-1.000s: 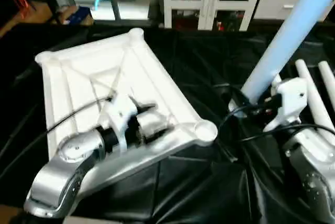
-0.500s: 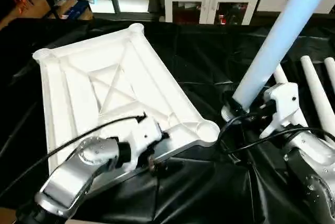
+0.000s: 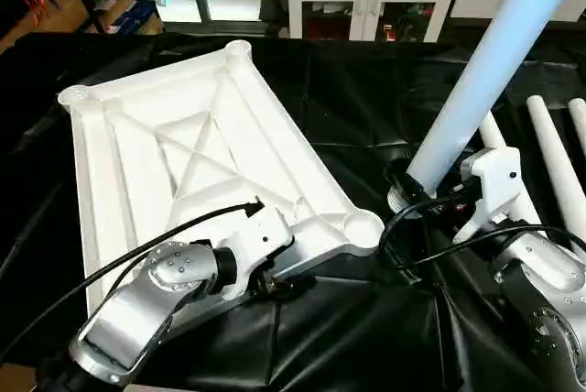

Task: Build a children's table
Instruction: Insert table leg to table base

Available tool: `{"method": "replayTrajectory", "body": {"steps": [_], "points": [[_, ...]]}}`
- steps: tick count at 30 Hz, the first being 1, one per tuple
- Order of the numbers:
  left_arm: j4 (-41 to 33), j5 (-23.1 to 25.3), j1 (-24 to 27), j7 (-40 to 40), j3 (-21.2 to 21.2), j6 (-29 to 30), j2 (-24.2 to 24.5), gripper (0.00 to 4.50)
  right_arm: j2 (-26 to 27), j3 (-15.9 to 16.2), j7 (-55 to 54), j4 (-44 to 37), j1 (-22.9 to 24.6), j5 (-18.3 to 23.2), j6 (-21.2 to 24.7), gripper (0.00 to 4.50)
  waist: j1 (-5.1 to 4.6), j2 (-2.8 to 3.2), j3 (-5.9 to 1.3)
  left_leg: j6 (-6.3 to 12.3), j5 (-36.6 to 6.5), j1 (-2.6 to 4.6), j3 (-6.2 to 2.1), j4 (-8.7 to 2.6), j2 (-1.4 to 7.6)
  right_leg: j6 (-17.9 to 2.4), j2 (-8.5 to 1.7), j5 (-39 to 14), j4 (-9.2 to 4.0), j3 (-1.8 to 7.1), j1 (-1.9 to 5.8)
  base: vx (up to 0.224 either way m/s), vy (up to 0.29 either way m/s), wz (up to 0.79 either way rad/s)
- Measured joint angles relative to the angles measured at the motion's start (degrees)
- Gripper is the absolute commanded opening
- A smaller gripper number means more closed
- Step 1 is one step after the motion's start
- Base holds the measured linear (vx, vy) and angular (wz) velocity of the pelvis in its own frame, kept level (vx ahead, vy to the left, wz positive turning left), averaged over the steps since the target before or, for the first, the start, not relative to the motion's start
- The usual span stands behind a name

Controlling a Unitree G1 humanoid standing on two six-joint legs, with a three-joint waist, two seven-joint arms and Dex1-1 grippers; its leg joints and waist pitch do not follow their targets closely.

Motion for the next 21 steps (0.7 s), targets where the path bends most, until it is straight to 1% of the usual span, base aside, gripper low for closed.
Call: {"method": "replayTrajectory", "body": {"steps": [4,5,6,7,8,9,10,11,13,14,16,18,19,20,21], "points": [[-0.3,0.5,-0.1,0.1,-1.0,1.3,0.9,3.23,0.0,0.3,-0.4,0.0,0.1,-0.1,-0.1,1.91,0.07,0.07,0.03,0.22,0.2,0.00,0.01,-0.24,0.00,0.0,0.00,0.0,-0.15,-0.03,-0.03,0.000,0.000,0.00],[-0.6,0.7,-0.2,0.1,-1.3,1.4,1.2,2.94,0.1,0.3,-0.5,0.0,0.1,-0.2,-0.1,1.91,0.10,0.08,0.04,0.22,0.2,0.00,0.02,-0.33,0.00,0.0,0.00,0.0,-0.21,-0.04,-0.03,0.000,0.000,0.00],[-0.7,0.9,-0.3,0.1,-1.5,1.4,1.4,2.94,0.1,0.3,-0.6,0.0,0.1,-0.2,-0.1,1.91,0.10,0.08,0.04,0.22,0.2,0.00,0.02,-0.37,0.00,0.0,0.00,0.0,-0.23,-0.05,-0.04,0.000,0.000,0.00],[-0.8,1.3,-0.5,0.0,-1.8,1.4,1.7,2.80,0.1,0.3,-0.7,0.0,0.1,-0.2,-0.1,1.91,0.12,0.08,0.04,0.22,0.2,0.00,0.02,-0.42,0.00,0.0,0.00,0.0,-0.25,-0.06,-0.05,0.000,0.000,0.00],[-0.8,1.8,-0.8,-0.1,-2.1,1.4,1.8,2.80,0.1,0.3,-0.7,0.0,0.1,-0.5,-0.1,1.91,0.12,0.09,0.04,0.22,0.2,0.00,0.02,-0.45,0.00,0.0,0.00,0.0,-0.27,-0.07,-0.06,0.000,0.000,0.00],[-0.8,2.3,-1.0,-0.4,-2.5,0.8,2.0,2.64,0.1,0.3,-0.8,0.0,0.1,-0.7,-0.1,1.91,0.15,0.10,0.05,0.23,0.2,-0.01,0.03,-0.47,0.00,0.0,0.00,0.0,-0.28,-0.07,-0.07,0.000,0.000,0.00],[-0.8,2.6,-1.0,-0.6,-2.8,0.0,2.3,2.64,0.1,0.3,-0.8,0.0,0.1,-0.8,-0.2,1.91,0.16,0.10,0.05,0.23,0.2,-0.01,0.03,-0.49,0.00,0.0,0.00,0.0,-0.31,-0.07,-0.07,0.000,0.000,0.00],[-0.8,3.3,-1.0,-0.6,-3.2,-0.7,2.3,2.49,0.1,0.3,-0.9,0.0,0.1,-1.0,-0.2,1.91,0.18,0.10,0.05,0.23,0.2,-0.02,0.04,-0.51,0.00,0.0,0.00,0.0,-0.33,-0.07,-0.07,0.000,0.000,0.00],[-0.4,4.6,-1.2,-0.6,-4.0,-3.2,2.5,2.45,0.1,0.3,-0.9,0.0,0.1,-1.2,-0.4,1.91,0.24,0.10,0.06,0.23,0.2,-0.03,0.04,-0.51,0.00,0.0,0.00,0.0,-0.37,-0.07,-0.07,0.000,0.000,0.00],[0.5,5.6,-1.6,-0.5,-4.7,-5.4,2.6,2.36,0.1,0.4,-1.0,0.0,0.1,-1.2,-0.5,1.91,0.27,0.09,0.07,0.23,0.2,-0.04,0.06,-0.51,-0.01,0.0,0.00,0.0,-0.37,-0.07,-0.07,0.000,0.000,0.00],[1.4,6.5,-1.8,-0.6,-5.5,-7.6,2.9,2.14,0.1,0.4,-1.0,0.0,0.1,-1.2,-0.5,1.91,0.21,0.07,0.10,0.23,0.2,-0.03,0.06,-0.51,0.00,0.0,0.00,0.0,-0.37,-0.06,-0.07,0.000,0.000,0.00],[2.2,7.1,-2.0,-0.7,-6.3,-10.1,3.2,2.03,0.1,0.4,-1.1,0.0,0.1,-1.2,-0.5,1.91,0.20,0.08,0.10,0.23,0.2,-0.03,0.06,-0.51,0.00,0.0,0.00,0.0,-0.37,-0.06,-0.07,0.000,0.000,0.00],[3.1,7.4,-2.2,-0.9,-6.6,-12.0,3.3,2.03,0.1,0.4,-1.1,0.0,0.1,-1.2,-0.6,1.91,0.20,0.09,0.11,0.22,0.2,-0.02,0.06,-0.51,0.00,0.0,0.00,0.0,-0.36,-0.06,-0.07,0.000,0.000,0.00],[3.8,7.5,-2.3,-1.2,-6.7,-13.7,3.3,1.86,0.2,0.4,-1.2,0.0,0.1,-1.2,-0.6,1.91,0.20,0.10,0.11,0.22,0.2,-0.02,0.06,-0.52,0.00,0.0,0.00,0.0,-0.36,-0.06,-0.08,0.000,0.000,0.00],[5.2,8.2,-2.5,-1.7,-6.8,-16.9,3.3,1.78,0.2,0.4,-1.2,0.0,0.1,-1.2,-0.6,1.91,0.20,0.11,0.13,0.22,0.2,-0.02,0.06,-0.53,0.00,0.0,0.00,0.0,-0.36,-0.06,-0.08,0.000,0.000,0.00]]}}
